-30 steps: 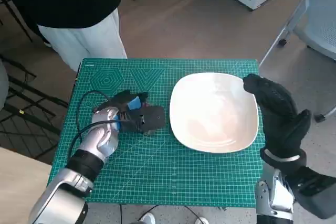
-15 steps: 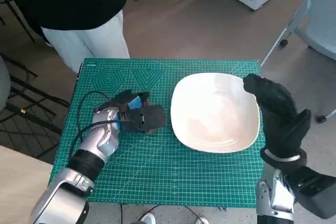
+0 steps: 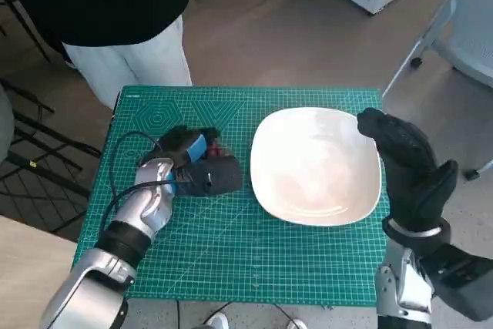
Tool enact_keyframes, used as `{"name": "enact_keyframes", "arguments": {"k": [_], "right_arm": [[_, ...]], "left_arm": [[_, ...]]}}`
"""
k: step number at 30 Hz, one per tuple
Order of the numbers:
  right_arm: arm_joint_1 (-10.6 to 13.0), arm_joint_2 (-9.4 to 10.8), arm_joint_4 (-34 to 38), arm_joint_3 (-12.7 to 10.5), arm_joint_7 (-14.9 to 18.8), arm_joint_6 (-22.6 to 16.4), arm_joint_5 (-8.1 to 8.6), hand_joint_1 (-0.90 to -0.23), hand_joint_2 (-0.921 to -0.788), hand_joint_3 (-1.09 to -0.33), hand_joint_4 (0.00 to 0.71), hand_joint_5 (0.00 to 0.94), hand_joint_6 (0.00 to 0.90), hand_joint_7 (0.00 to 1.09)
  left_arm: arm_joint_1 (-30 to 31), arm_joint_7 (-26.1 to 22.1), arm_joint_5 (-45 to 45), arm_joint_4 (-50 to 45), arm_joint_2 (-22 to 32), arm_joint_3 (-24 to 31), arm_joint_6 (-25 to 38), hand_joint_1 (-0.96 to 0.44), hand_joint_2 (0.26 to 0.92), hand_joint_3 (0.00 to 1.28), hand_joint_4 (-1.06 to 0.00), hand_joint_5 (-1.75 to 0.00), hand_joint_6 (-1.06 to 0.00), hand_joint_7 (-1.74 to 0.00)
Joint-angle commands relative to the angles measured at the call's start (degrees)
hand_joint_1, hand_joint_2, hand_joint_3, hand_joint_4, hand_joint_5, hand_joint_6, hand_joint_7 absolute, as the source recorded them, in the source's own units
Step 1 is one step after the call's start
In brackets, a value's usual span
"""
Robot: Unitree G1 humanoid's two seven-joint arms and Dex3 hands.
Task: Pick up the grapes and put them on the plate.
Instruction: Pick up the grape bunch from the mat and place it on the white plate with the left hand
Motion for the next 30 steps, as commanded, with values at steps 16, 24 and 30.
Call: {"name": "enact_keyframes", "arguments": {"k": [16, 24, 30], "right_arm": [[0.01, -0.31, 1.28, -0.49, 0.28, -0.02, -0.05, -0.436, -0.921, -0.552, 0.343, 0.0, 0.158, 0.32], [-0.24, -0.26, 1.41, -0.55, 0.25, -0.26, -0.22, -0.438, -0.921, -0.552, 0.339, 0.0, 0.155, 0.33], [-0.47, -0.21, 1.71, -0.55, 0.3, -0.47, -0.23, -0.441, -0.921, -0.552, 0.333, 0.0, 0.15, 0.33]], "left_arm": [[-0.01, -1.34, 0.53, 1.08, 0.53, -0.98, -0.37, 0.0, 0.897, 0.23, -0.5, -1.54, -0.59, -1.04], [-0.12, -1.15, 0.41, 1.33, 0.43, -0.85, -0.46, 0.0, 0.917, 0.18, -0.52, -1.51, -0.59, -1.05], [-0.38, -0.82, 0.23, 2.14, 0.34, -0.7, -0.71, 0.0, 0.92, 0.18, -0.52, -1.5, -0.59, -1.05]]}}
